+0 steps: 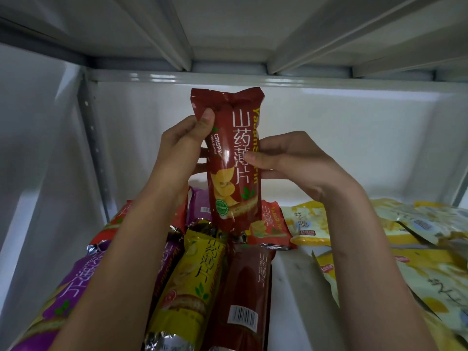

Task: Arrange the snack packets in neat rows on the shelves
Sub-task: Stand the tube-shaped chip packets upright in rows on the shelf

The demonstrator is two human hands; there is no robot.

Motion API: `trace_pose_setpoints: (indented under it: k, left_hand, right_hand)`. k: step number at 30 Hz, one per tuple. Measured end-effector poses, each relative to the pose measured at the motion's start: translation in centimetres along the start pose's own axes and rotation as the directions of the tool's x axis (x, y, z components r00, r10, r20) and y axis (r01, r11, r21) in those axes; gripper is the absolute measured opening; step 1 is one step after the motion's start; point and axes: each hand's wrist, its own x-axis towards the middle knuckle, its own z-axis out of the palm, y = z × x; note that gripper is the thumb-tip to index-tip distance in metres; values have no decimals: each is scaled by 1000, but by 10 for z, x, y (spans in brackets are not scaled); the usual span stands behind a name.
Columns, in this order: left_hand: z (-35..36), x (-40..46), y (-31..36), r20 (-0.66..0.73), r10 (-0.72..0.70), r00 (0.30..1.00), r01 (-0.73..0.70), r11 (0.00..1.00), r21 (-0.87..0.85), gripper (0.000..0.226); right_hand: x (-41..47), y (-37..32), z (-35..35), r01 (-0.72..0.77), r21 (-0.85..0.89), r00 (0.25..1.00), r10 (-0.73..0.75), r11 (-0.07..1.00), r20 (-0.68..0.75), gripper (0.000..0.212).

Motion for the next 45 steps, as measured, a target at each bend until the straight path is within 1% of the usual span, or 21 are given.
trace_pose_setpoints:
  k: [3,5,7,10,12,17,20,22,24,26,29,32,35,37,38,39,40,42,43,45]
  left_hand:
    - [2,0,3,22,-28,999,27,999,31,36]
    - [2,-2,4,12,14,1000,-15,1000,27,35]
    - [2,-4,5,-15,58,998,-58,998,16,32]
    - [1,-6,6,-33,92,995,-92,996,6,32]
    - [2,-5,7,-31,95,995,-95,995,-1,30]
    - [3,-3,8,-17,4,1000,-4,1000,21,42]
    - [3,-4,7,-49,38,998,-37,999,15,37]
    - [4,-6,7,-72,75,995,-75,997,9,30]
    - [4,-7,7,-80,104,991,-104,995,7,28]
    - [5,-8,7,-96,108,990,-109,994,-9,29]
    - [7,-8,11,-89,81,993,-81,997,1,35]
    - [7,-9,14,-38,50,998,-50,999,20,38]
    - [5,-10,12,-46,104,994,-102,994,42,33]
    - [3,-9,10,-59,134,989,-131,990,44,36]
    - [2,-9,8,-49,147,988,-145,988,47,39]
    - [1,-8,6,-29,159,987,-157,986,53,42]
    - [1,-8,5,0,164,987,-163,985,57,44]
    - [2,-7,3,66,154,986,-158,985,67,48]
    - [3,-7,3,101,144,985,-151,986,74,52]
    - [4,-7,2,164,115,980,-129,988,80,52]
  right_hand:
    - [3,-1,0,3,3,999,-2,1000,-41,30]
    - [2,-2,-1,3,-1,999,-3,1000,-34,31]
    - [0,-2,-3,6,7,1000,-6,1000,16,33]
    - [-5,-1,-4,16,-61,988,-7,998,153,39]
    - [-5,0,-4,28,-65,981,-15,998,193,38]
    - [-5,1,-7,23,-35,986,-17,999,165,35]
    - [-5,1,-7,19,-63,987,-8,998,162,37]
    - [-7,0,-9,-2,-65,976,16,998,219,41]
    - [-10,0,-11,-35,-105,941,68,994,332,50]
    - [-12,1,-10,-53,-162,917,112,985,384,50]
    - [-9,3,-8,-62,-195,929,128,979,347,40]
    - [-8,4,-8,-59,-215,940,127,975,318,37]
    - [-9,4,-9,-58,-210,926,131,976,353,39]
    - [-10,2,-9,-44,-153,928,98,987,360,45]
    - [-9,1,-9,-31,-91,940,60,995,336,50]
    - [-8,-1,-8,-8,-14,960,12,1000,281,53]
    - [-6,-3,-8,23,60,980,-34,998,194,53]
    - [-4,-6,-6,81,162,997,-81,983,-9,41]
    - [-3,-6,-6,98,177,993,-85,979,-84,35]
    - [-1,-5,-5,106,165,983,-79,981,-163,27]
